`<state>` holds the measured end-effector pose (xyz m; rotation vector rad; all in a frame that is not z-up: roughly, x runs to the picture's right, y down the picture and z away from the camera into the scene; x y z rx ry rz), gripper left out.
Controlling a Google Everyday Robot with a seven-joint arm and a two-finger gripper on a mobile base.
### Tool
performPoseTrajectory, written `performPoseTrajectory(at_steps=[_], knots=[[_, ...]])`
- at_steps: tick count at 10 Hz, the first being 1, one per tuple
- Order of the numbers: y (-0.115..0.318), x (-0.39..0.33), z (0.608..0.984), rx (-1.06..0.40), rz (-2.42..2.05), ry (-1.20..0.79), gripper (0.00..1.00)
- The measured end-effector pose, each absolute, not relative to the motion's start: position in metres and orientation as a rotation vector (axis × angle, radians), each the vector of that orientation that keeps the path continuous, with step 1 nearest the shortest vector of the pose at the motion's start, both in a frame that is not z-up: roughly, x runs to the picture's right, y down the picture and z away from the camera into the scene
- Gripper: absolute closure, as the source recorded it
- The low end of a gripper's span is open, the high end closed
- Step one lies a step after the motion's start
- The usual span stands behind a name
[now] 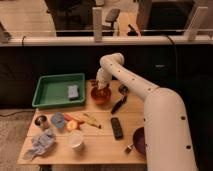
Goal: Place grapes in red bowl
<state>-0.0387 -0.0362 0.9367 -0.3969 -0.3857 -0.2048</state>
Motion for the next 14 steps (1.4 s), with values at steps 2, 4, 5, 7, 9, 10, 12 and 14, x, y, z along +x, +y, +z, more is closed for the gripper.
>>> performPoseTrajectory(at_steps=[2,4,5,7,9,10,12,14], knots=[[-0.042,-0.031,0.925,-0.395,-0.213,-0.385,0.49],[-0.042,-0.026,0.921,-0.396,-0.222,-0.381,0.33],[-0.042,-0.025,0.918,-0.393,-0.233,-0.379,0.22],[-0.042,-0.023,0.914,-0.39,-0.243,-0.377,0.2],[-0.043,-0.022,0.91,-0.386,-0.252,-0.378,0.2],[-0.044,-0.021,0.909,-0.385,-0.255,-0.38,0.2],[-0.045,-0.021,0.907,-0.384,-0.259,-0.385,0.2],[-0.046,-0.02,0.906,-0.384,-0.261,-0.391,0.2]])
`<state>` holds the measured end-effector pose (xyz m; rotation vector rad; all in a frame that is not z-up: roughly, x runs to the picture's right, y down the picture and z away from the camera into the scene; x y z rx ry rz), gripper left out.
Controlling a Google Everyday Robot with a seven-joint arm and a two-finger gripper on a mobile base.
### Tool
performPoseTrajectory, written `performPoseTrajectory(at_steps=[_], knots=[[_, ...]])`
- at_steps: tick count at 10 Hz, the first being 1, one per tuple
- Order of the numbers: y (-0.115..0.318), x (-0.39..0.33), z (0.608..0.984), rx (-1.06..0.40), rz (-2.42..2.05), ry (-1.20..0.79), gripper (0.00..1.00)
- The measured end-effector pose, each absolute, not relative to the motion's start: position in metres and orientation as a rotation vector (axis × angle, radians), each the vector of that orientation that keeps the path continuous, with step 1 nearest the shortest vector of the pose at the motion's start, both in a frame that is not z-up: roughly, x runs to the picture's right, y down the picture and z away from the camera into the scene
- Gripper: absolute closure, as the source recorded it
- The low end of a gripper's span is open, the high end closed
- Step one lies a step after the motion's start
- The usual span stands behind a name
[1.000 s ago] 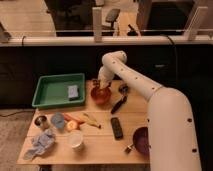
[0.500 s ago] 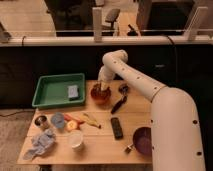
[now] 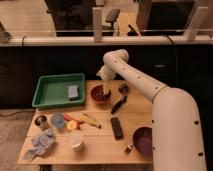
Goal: Place grapes in red bowl
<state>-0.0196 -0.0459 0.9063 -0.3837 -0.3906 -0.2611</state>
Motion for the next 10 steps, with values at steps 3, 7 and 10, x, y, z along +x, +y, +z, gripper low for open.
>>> performPoseTrajectory(at_steps=[3,7,10], knots=[[-0.0459,-0.0182,0.905,-0.39,-0.265,-0.416,0.2],[-0.043,-0.0149,0.9036,-0.402,-0.265,-0.447,0.2],[-0.0418,-0.0151,0.9024,-0.408,-0.27,-0.452,0.2]])
